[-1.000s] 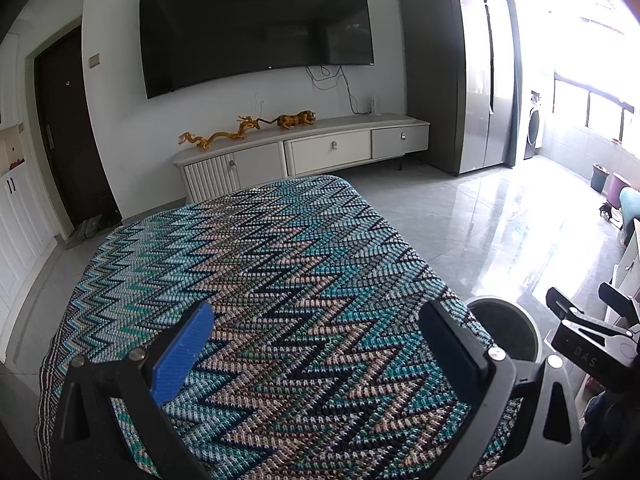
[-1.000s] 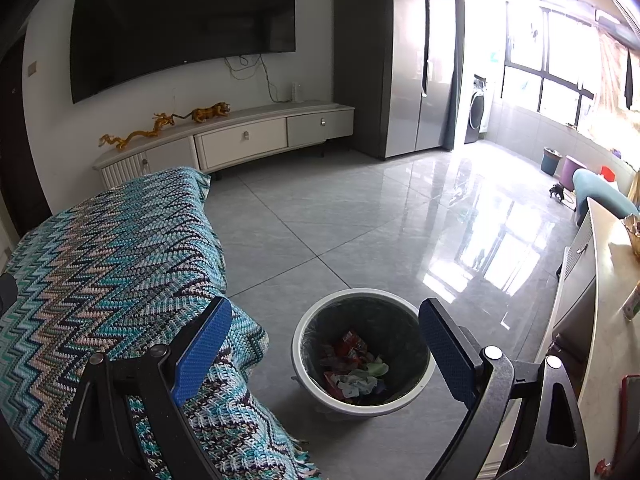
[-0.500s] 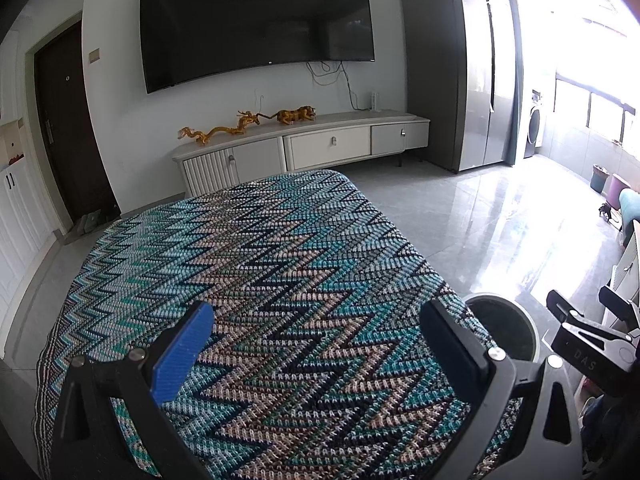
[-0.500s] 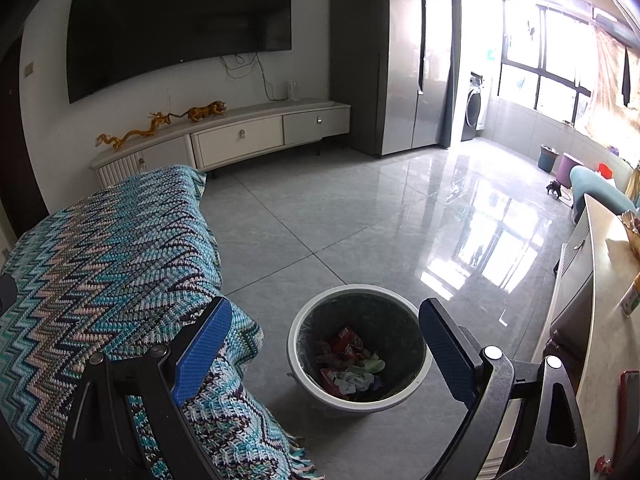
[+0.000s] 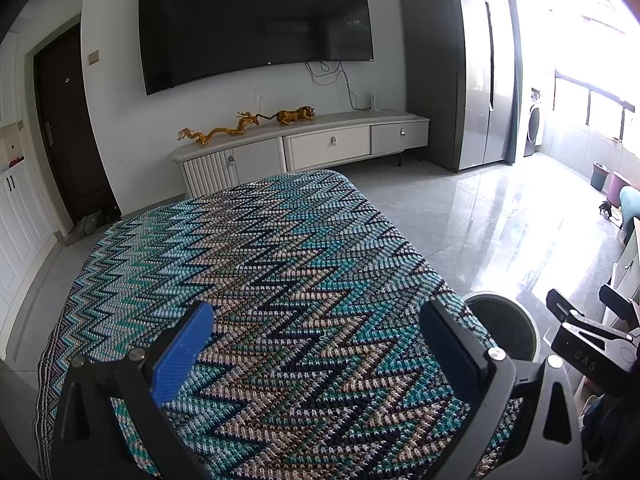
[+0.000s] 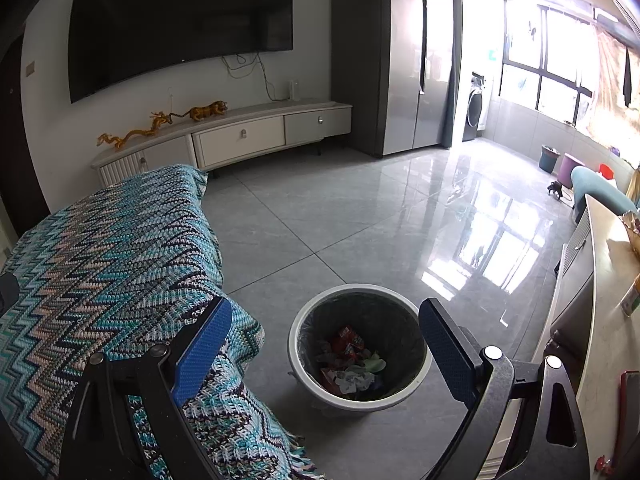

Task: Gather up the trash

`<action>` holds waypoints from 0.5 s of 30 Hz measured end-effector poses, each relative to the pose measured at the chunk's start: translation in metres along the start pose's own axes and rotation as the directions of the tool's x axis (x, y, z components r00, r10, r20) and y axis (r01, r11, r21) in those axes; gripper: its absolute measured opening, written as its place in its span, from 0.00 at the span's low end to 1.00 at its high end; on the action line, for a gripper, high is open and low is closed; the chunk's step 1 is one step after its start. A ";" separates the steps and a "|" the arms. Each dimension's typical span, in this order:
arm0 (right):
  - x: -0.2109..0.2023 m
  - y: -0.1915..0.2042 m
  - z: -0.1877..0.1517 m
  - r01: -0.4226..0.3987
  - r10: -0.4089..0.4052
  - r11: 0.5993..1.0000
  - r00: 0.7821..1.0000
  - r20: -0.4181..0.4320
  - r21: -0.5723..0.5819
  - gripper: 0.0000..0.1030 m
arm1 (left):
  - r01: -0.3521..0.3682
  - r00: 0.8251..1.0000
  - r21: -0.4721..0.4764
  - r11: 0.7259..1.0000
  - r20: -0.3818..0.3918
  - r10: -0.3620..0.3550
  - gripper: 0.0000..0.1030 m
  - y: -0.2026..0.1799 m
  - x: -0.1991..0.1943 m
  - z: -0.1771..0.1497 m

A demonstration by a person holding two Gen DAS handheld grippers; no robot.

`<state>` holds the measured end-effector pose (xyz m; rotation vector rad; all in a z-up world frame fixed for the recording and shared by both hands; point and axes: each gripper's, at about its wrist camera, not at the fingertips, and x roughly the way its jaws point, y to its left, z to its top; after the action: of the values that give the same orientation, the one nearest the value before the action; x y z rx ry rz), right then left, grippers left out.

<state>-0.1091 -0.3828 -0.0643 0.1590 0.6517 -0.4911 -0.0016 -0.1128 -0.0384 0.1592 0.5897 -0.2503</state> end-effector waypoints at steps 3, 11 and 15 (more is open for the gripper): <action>-0.002 0.000 0.001 0.001 -0.001 1.000 1.000 0.003 0.001 0.91 | 0.000 1.000 0.001 1.000 0.003 0.000 1.00 0.000 -0.001 0.000; -0.003 -0.001 0.000 0.002 -0.002 1.000 1.000 0.005 -0.005 0.91 | -0.003 1.000 -0.003 1.000 0.014 0.003 1.00 0.002 -0.005 0.001; -0.004 0.000 -0.001 0.002 -0.002 1.000 1.000 0.008 -0.005 0.91 | -0.006 1.000 -0.011 1.000 0.013 0.006 1.00 0.004 -0.006 0.001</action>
<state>-0.1123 -0.3810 -0.0622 0.1512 0.6455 -0.4916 -0.0043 -0.1079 -0.0341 0.1491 0.5776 -0.2419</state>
